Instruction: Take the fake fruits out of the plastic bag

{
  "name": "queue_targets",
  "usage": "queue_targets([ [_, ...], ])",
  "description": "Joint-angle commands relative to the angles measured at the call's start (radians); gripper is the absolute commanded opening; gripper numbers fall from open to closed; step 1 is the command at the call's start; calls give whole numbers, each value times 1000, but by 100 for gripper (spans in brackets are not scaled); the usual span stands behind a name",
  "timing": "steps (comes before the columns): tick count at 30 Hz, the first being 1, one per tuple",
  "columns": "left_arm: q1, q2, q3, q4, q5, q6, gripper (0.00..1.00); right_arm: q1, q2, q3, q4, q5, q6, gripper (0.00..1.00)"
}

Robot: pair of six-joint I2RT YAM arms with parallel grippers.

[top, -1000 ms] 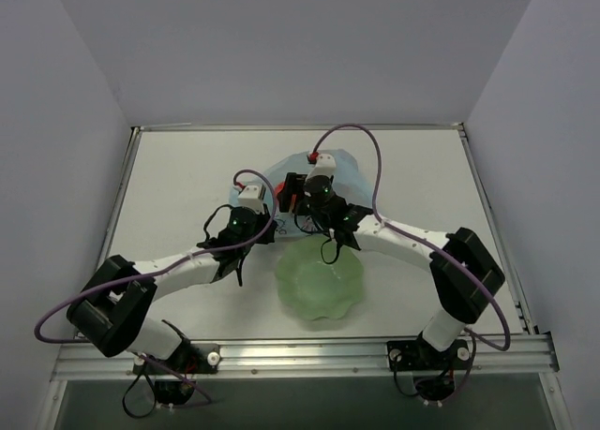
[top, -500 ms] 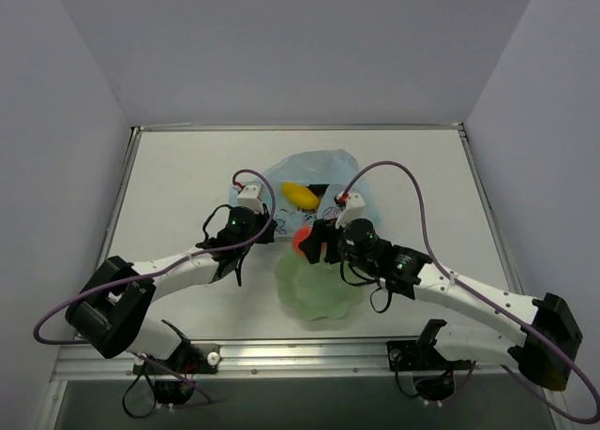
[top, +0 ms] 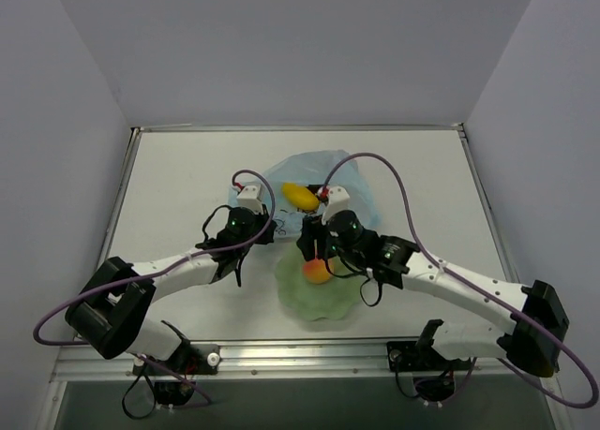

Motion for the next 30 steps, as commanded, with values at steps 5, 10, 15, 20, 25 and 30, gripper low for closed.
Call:
queue_targets([
  [5,4,-11,14,41,-1,-5,2,-141,325,300,111,42,-232,33],
  [10,7,-2,17,42,5,-11,2,-174,559,452,116,103,-338,32],
  [15,7,6,18,42,5,-13,3,-192,683,573,115,154,-407,41],
  [20,5,18,25,39,8,-13,2,-229,789,622,115,178,-450,61],
  [25,7,27,28,39,3,-10,2,-255,870,651,116,119,-455,69],
  [30,7,32,29,38,-1,-5,2,-278,939,687,119,41,-458,70],
])
